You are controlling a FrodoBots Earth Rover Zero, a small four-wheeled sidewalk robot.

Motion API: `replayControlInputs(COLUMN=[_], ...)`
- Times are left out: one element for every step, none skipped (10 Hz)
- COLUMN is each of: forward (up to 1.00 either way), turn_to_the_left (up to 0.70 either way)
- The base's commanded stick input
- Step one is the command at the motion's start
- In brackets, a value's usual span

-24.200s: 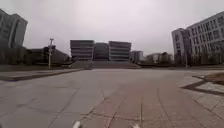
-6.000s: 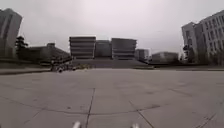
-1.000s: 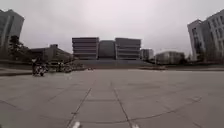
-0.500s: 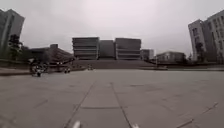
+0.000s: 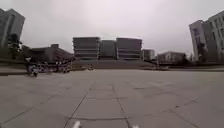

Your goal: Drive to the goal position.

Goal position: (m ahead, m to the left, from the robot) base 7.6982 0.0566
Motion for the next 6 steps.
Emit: replayControlInputs(forward=[0.70, 0.70, 0.70, 0.70, 0.70, 0.70], turn_to_the_left=[0.00, 0.00, 0.00, 0.00, 0.00, 0.00])
